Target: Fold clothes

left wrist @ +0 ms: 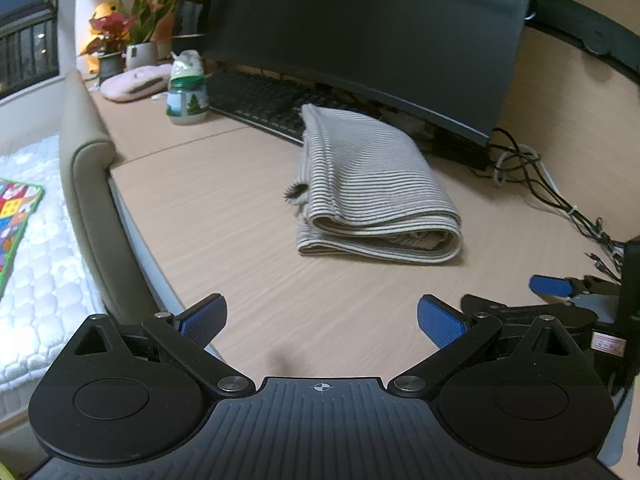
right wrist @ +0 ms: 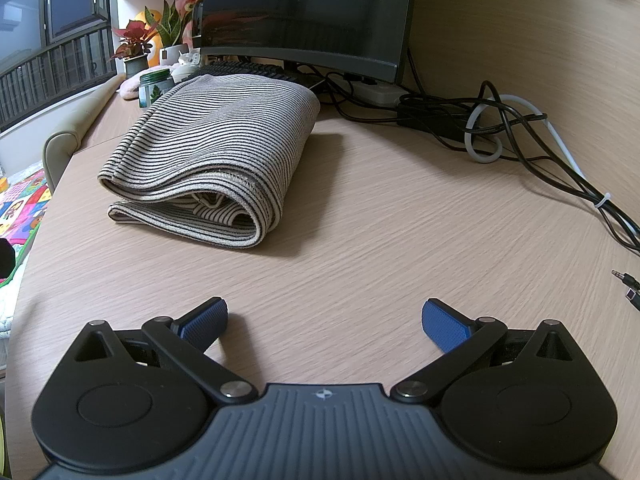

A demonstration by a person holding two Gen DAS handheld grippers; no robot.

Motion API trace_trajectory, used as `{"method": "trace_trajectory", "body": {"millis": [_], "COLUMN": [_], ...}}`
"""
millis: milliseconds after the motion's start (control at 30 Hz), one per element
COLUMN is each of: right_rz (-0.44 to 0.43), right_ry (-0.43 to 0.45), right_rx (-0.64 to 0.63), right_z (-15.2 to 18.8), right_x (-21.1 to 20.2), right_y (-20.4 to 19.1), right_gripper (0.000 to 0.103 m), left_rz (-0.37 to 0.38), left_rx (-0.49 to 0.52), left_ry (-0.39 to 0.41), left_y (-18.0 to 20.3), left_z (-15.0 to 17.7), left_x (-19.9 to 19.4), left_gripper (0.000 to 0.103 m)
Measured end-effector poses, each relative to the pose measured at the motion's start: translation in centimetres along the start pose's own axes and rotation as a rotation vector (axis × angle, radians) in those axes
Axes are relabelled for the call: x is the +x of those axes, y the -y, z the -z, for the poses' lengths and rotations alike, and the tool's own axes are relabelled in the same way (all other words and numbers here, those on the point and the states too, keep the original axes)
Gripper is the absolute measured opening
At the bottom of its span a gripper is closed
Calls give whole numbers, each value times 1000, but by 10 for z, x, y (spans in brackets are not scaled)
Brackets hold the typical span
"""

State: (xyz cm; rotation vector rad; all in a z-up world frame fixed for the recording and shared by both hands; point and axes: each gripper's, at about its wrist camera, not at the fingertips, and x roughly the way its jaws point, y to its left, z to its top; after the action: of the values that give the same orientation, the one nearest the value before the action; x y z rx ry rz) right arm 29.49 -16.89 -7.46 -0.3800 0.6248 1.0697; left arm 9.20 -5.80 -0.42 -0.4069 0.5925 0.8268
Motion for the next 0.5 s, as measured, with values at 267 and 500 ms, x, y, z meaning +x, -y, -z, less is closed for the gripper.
{"method": "trace_trajectory", "body": {"millis": [267,500], "right_rz": [-1,-1], "right_ry": [0,-1], "right_rx": [0,0], "right_z": [0,0], "right_x": [0,0], "right_y": [0,0], "right_gripper": [103,103], "left_rz": [2,-10], "left_rx": [7,31], "left_ry": [14,19], "left_y": [7,10], "left_z": [4,6], "left_x": [-1,-2], "left_gripper": [103,103]}}
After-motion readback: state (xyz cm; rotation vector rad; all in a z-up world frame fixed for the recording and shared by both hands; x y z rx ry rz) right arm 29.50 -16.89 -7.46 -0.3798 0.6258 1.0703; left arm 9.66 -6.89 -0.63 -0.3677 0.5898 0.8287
